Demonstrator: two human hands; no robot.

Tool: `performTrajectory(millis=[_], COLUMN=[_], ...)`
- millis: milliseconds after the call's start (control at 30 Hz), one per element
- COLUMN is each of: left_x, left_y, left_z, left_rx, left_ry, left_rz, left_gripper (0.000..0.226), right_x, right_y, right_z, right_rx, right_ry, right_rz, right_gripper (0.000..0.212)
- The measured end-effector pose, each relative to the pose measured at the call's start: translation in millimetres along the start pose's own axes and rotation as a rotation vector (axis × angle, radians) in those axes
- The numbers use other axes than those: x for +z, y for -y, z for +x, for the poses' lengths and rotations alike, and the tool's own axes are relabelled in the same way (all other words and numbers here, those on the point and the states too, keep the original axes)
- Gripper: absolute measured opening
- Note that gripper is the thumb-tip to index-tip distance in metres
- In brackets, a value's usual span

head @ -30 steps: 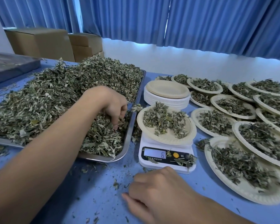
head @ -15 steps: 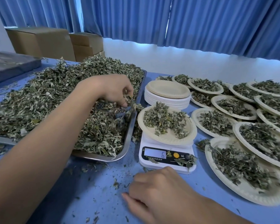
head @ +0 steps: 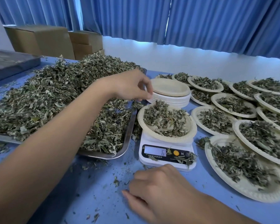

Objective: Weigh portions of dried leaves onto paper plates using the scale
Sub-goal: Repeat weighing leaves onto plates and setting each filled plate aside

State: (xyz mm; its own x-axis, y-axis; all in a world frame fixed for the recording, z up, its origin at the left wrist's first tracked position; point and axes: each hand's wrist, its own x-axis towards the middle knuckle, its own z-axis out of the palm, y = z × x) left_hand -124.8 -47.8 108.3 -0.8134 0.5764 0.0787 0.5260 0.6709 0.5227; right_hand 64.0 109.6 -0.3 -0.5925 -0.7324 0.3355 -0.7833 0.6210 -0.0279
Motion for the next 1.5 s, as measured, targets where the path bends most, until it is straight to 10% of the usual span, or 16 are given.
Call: performTrajectory(millis=[200,500,1100,1300,1500], left_x=[2.1,5.4,-4.1,-7.8,19.3], left_y=[31.3,38.4,59.1,21.4,-33.9], left_z=[5.7,7.6,1.7,1.7,-4.7], left_rx=[-0.282,-0.253,-0.498,-0.075,0.227], left_ry=[0.137,0.121,0.239,-0.092,0.226], left_rz=[0.248,-0.04,0.305,0.069,0.035], left_gripper=[0.026,0.024,0.008,0.006,0.037], right_x=[0.1,0.3,3.8,-6.1,-18.2], right_y=[0.0,-0.5,-1.6,-5.4,-17.9], right_z=[0.1,0.4,-0.9,-0.6,-3.7], right_rx=[0.01,0.004,-0.006,0.052,0.125], right_ry=[0.01,0.014,-0.007,-0.221,-0.365], right_rz=[-0.005,-0.005,0.01,0.055,0.131], right_gripper=[0.041,0.041,0.043,0.041,0.045])
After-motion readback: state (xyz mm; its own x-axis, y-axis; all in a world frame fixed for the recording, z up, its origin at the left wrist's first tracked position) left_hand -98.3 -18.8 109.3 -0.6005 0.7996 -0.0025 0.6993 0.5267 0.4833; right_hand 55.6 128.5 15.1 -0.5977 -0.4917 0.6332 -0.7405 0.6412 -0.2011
